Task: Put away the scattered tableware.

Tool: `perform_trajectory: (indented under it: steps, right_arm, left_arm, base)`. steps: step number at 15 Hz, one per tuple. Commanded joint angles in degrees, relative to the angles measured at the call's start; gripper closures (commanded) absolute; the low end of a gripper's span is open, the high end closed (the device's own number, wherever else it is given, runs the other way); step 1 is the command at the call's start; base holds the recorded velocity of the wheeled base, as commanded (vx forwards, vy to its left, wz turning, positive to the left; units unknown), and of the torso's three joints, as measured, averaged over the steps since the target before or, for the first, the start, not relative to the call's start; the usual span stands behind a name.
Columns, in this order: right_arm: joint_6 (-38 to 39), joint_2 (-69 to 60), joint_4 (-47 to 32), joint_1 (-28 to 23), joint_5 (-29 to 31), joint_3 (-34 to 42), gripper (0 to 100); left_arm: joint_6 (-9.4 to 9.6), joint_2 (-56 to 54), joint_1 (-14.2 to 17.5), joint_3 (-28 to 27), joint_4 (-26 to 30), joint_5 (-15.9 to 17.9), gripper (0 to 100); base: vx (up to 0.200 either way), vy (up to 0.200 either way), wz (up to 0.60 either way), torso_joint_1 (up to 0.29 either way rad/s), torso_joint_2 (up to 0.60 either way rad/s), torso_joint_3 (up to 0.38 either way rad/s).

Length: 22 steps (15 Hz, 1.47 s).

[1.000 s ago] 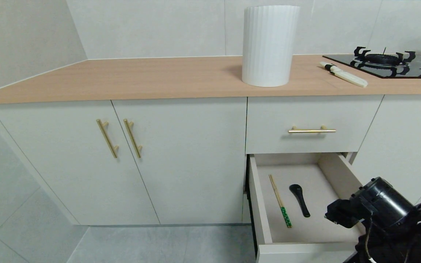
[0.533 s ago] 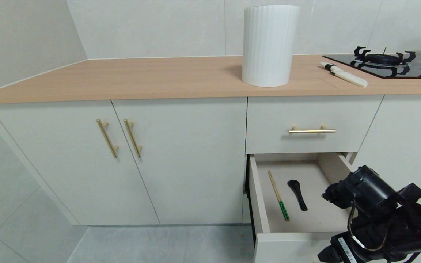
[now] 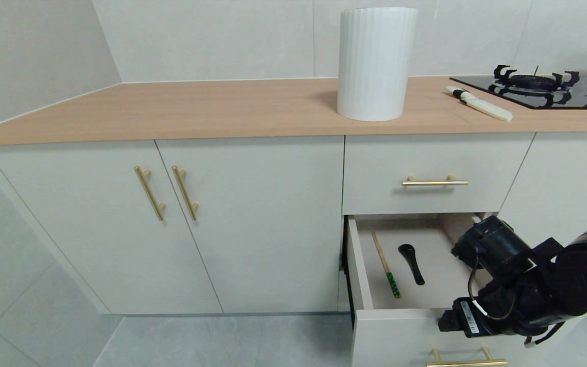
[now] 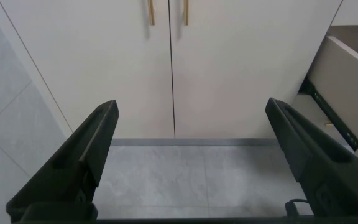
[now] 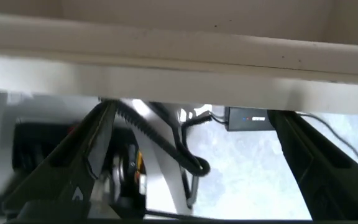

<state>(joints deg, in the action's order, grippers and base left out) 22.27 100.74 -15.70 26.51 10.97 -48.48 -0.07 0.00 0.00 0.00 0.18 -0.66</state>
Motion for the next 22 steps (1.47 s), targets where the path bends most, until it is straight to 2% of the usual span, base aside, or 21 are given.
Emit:
perform_trajectory:
  steps: [1,5,10,15,22]
  right_arm:
    - [1.9,2.09,0.06,-1.2,0.45,-2.06,0]
    - [4.62,3.32,0.76,-2.43,1.07,-3.9,0]
    - [4.53,4.29,9.29,-2.7,3.62,-0.91,0]
    - [4.53,4.2,11.31,-2.7,3.62,0.14,0]
    - [3.83,6.84,24.05,-2.78,7.13,2.69,0]
  left_arm:
    - [-0.01,0.09,0.0,0.0,-0.01,-0.04,0]
    - [-0.01,0.0,0.0,0.0,-0.01,-0.04,0]
    - [-0.01,0.0,0.0,0.0,-0.01,-0.04,0]
    - [-0.01,0.0,0.0,0.0,-0.01,-0.04,0]
    - [-0.01,0.0,0.0,0.0,-0.01,-0.04,0]
  base:
    - [0.0,0.0,0.0,0.0,0.0,0.0]
    - [0.0,0.0,0.0,0.0,0.0,0.0]
    - [0.0,0.0,0.0,0.0,0.0,0.0]
    - [0.0,0.0,0.0,0.0,0.0,0.0]
    - [0.0,0.0,0.0,0.0,0.0,0.0]
